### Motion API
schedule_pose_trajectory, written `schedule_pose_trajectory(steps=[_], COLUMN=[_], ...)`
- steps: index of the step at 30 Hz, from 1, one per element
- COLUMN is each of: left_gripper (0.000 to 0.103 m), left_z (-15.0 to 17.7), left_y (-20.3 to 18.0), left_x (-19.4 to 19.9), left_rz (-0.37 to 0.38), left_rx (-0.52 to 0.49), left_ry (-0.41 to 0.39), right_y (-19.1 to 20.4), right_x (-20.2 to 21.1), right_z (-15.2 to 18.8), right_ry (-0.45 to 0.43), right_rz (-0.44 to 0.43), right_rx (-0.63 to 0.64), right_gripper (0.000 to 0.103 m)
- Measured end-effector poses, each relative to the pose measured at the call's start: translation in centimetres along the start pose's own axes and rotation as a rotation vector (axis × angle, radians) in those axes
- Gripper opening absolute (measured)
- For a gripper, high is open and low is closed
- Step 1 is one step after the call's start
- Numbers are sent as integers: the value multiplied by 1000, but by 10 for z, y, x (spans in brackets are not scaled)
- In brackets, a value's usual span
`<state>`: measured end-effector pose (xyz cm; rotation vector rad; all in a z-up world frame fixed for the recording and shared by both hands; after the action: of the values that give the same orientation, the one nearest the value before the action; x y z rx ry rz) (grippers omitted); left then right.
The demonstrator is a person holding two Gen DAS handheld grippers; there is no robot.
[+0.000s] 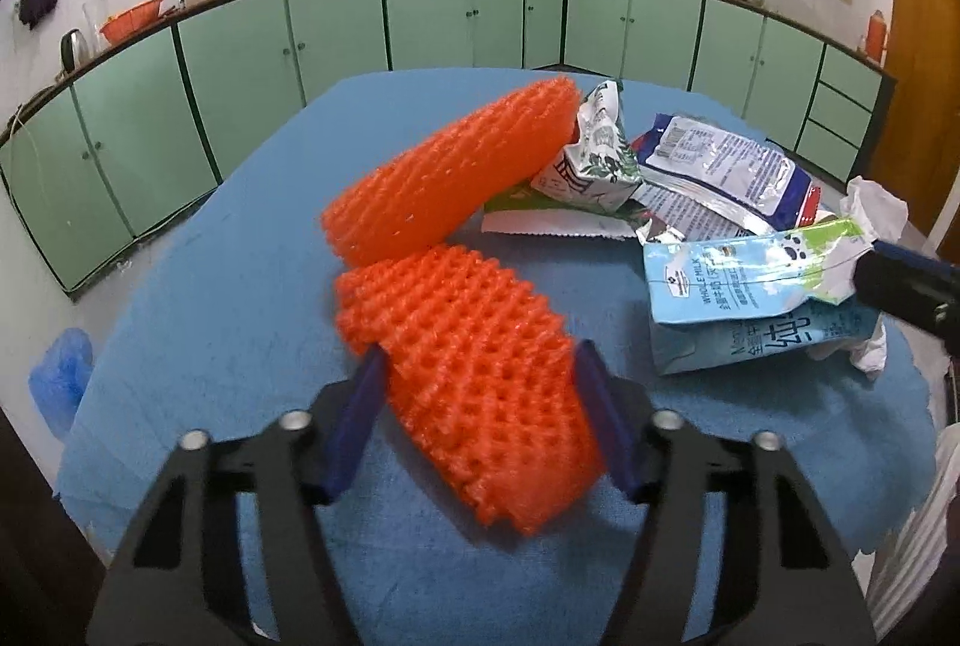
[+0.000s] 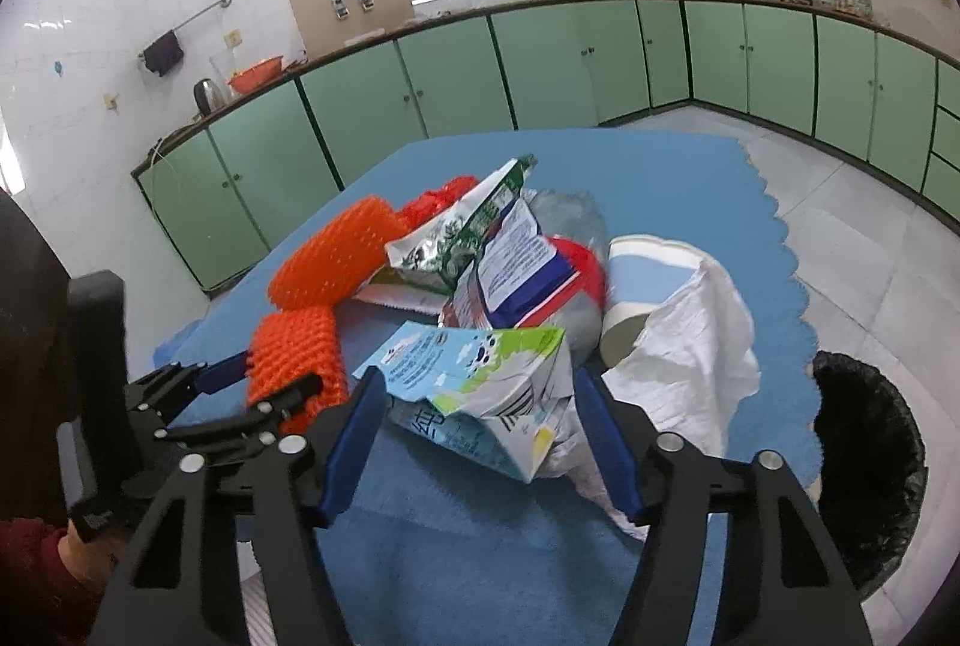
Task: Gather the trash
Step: 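Return both tools to the table over the remaining trash, then grasp the orange foam net with the left tool while the right tool grasps the milk carton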
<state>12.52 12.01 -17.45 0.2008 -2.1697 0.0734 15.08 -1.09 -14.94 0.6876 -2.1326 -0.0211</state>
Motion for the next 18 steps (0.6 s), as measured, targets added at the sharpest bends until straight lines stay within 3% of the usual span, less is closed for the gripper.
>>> schedule_pose_trajectory(steps=[1, 2, 5, 8, 16, 18], left_gripper=[40, 34, 26, 11, 11, 17], left_z=[0, 0, -2, -3, -3, -2], left_y=[-1, 1, 9, 11, 12, 11], left_x=[1, 1, 1, 4, 9, 11], left_rz=[-4, -14, 13, 4, 17, 21], left_rx=[-1, 2, 32, 27, 26, 24], left_ry=[-4, -5, 4, -4, 9, 9], right_y=[-1, -2, -4, -4, 23, 21], right_x=[-2, -4, -8, -9, -5, -4], right_z=[1, 2, 5, 8, 18, 17], right_ry=[9, 21, 45, 66, 107, 96], right_rz=[2, 0, -27, -48, -79, -46], right_rx=[-5, -13, -36, -44, 36, 45], right_gripper=[57, 55, 44, 36, 36, 38])
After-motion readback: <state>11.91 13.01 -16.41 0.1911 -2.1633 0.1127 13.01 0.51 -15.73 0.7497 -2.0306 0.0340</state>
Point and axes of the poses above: each gripper's, at about its wrist camera, not at the fingertips, and x roughly against the way its jaws point, y to its left, z to its underside, the point moved 5 cm from there along -x, roughly the way its jaws point, and after that the axes turned 12 degrees about y, right-handed, at the moved point
